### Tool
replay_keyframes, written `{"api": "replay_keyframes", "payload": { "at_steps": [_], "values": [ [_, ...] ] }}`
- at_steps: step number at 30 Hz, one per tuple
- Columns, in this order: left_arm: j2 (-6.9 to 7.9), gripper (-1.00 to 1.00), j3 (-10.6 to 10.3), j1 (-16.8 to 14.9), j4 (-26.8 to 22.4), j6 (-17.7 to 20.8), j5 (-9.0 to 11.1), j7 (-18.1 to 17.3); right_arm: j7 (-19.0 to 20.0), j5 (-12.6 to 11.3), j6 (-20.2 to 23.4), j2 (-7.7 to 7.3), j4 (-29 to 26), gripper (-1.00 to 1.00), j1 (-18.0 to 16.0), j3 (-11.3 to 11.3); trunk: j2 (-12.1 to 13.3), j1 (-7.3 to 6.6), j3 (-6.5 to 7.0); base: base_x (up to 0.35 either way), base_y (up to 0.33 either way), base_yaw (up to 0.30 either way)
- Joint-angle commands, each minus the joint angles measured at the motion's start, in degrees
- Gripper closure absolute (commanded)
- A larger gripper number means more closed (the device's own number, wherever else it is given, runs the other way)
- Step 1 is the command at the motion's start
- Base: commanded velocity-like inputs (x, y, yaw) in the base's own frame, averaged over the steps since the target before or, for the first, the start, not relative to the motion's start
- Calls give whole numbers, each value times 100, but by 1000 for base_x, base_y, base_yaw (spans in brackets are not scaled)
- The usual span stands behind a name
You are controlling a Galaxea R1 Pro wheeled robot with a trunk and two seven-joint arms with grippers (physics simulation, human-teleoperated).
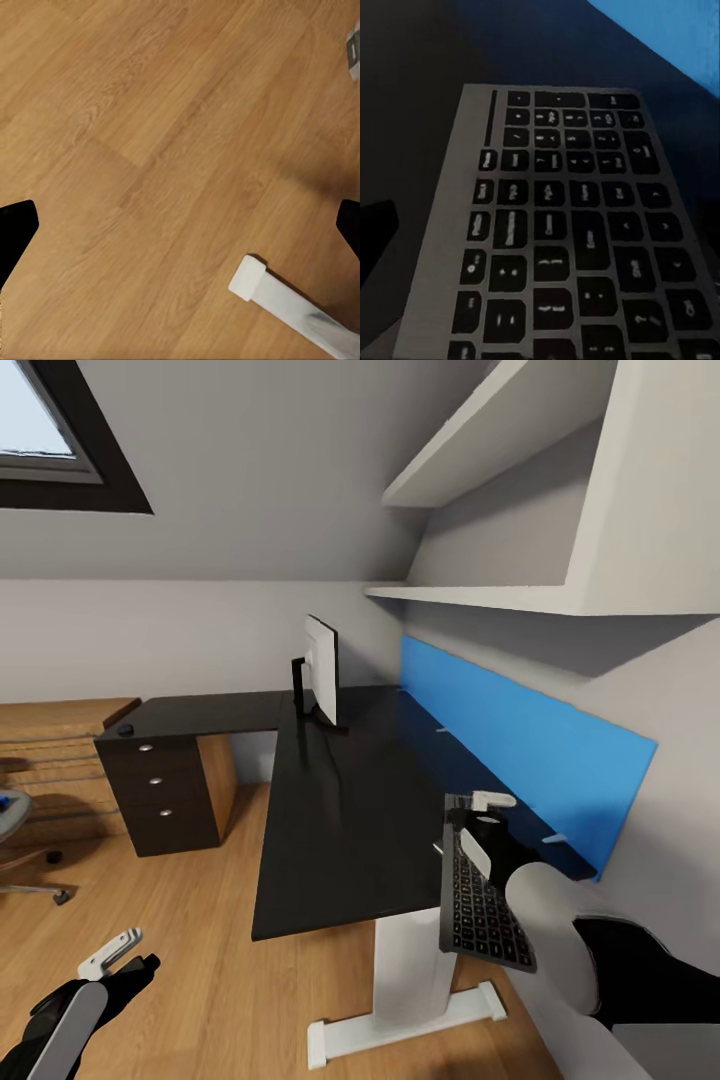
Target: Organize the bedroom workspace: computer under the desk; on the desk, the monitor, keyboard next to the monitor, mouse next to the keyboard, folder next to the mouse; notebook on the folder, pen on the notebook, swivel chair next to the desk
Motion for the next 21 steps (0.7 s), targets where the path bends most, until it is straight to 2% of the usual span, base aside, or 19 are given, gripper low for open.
{"api": "replay_keyframes", "payload": {
  "at_steps": [1, 3, 10, 11, 13, 21],
  "values": [
    [1, -100, -17, -3, -8, 15, 54, 46, -9, 1, 57, -23, -16, -100, -1, -188, -2, -1, -6, 0, 0, 0],
    [1, -100, -86, -3, -8, 17, 51, 46, -8, 1, 114, -57, -22, -100, -1, -340, -2, -1, -6, 0, 0, 0],
    [1, -100, -314, -3, -8, 13, 39, 46, 0, -10, 190, -182, -296, -100, -1, -514, -2, -1, -6, 0, 0, 0],
    [1, -100, -358, -3, -8, 9, 40, 49, 7, -44, 195, -266, -373, -100, 3, -619, -2, -1, -6, -61, 0, 0],
    [1, -100, -366, -3, -8, 6, 42, 52, 13, -117, 193, -351, -369, -100, 33, -677, -2, -1, -6, -141, 0, 0],
    [1, -100, -376, -3, -8, 11, 47, 52, 27, -466, 198, -511, -365, -100, 98, -739, -2, -1, -6, -195, -29, 0]
  ]
}}
